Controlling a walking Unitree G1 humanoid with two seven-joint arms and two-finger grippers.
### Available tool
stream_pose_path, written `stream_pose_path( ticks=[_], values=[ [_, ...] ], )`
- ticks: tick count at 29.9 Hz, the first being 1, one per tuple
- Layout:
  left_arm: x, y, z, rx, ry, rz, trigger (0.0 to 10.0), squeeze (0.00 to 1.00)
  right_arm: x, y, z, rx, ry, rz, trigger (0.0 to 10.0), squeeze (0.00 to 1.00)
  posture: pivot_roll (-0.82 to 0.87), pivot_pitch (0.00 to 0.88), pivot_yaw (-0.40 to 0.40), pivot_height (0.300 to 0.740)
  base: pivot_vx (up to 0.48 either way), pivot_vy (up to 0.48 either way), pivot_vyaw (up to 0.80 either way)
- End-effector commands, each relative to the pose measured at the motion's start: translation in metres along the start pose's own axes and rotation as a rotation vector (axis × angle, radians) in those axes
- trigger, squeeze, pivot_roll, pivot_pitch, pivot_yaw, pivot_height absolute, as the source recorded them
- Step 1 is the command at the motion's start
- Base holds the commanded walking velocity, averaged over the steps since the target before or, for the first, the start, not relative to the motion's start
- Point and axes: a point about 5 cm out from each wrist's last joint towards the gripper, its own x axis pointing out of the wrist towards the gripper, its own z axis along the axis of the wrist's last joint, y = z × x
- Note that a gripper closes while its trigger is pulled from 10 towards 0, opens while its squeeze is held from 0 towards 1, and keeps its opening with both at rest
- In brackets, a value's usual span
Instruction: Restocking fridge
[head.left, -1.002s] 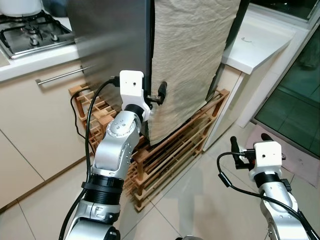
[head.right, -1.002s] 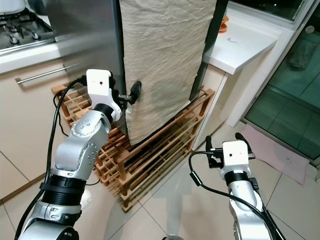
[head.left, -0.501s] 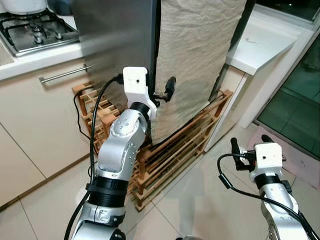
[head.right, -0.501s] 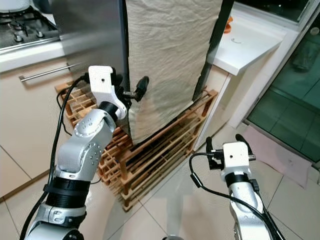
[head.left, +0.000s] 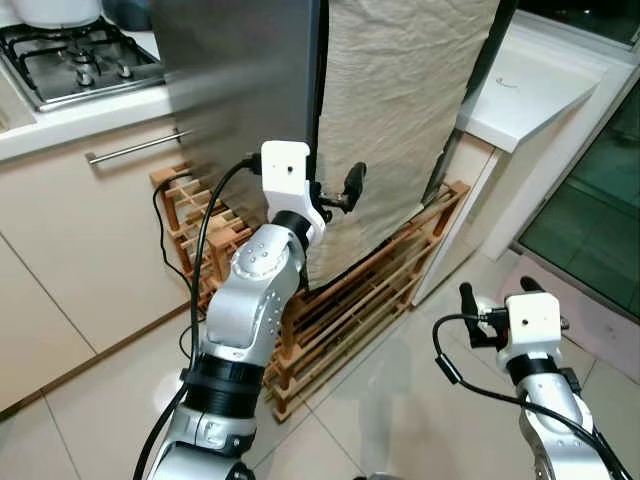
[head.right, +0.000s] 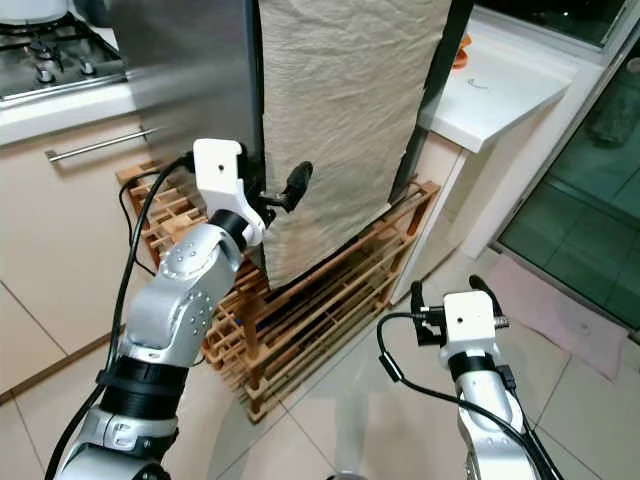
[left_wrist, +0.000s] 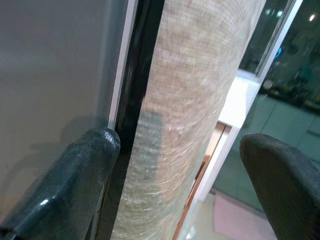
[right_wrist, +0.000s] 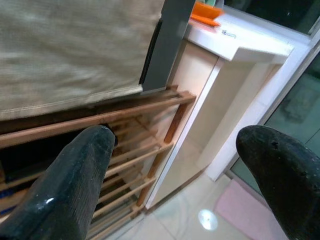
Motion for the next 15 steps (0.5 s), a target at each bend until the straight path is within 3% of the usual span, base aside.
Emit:
stream_pose_path(
  ticks=[1, 2, 3, 9, 11, 15],
  values=[
    [0.007, -0.013, -0.013, -0.007, 0.071, -0.034, 10.0, 0.00, 0.002, -0.007, -0.005, -0.008, 0.002, -0.018, 10.0, 0.09, -0.09, 0.000, -0.058, 0.740, 0.000, 0.000, 0.00],
    [0.007, -0.013, -0.013, -0.007, 0.071, -0.034, 10.0, 0.00, 0.002, -0.007, -0.005, -0.008, 0.002, -0.018, 10.0, 0.09, -0.09, 0.000, -0.058, 0.740, 0.000, 0.000, 0.00],
    [0.014, -0.027, -0.008, -0.033, 0.060, -0.076, 10.0, 0.00, 0.004, -0.010, -0.010, -0.007, 0.015, -0.019, 10.0, 0.09, -0.09, 0.000, -0.058, 0.740, 0.000, 0.000, 0.00],
    [0.020, -0.055, 0.001, -0.067, 0.038, -0.191, 10.0, 0.00, 0.005, -0.012, -0.024, -0.005, 0.040, -0.019, 10.0, 0.09, -0.10, 0.000, -0.056, 0.740, 0.000, 0.000, 0.00],
    [0.020, -0.069, 0.008, -0.100, 0.016, -0.261, 10.0, 0.00, 0.007, -0.011, -0.029, -0.003, 0.048, -0.019, 10.0, 0.09, -0.10, 0.000, -0.054, 0.740, 0.000, 0.000, 0.00],
    [0.016, -0.082, 0.018, -0.119, -0.025, -0.360, 10.0, 0.00, 0.008, -0.011, -0.035, -0.002, 0.063, -0.019, 10.0, 0.09, -0.09, 0.000, -0.054, 0.740, 0.000, 0.000, 0.00]
  ],
)
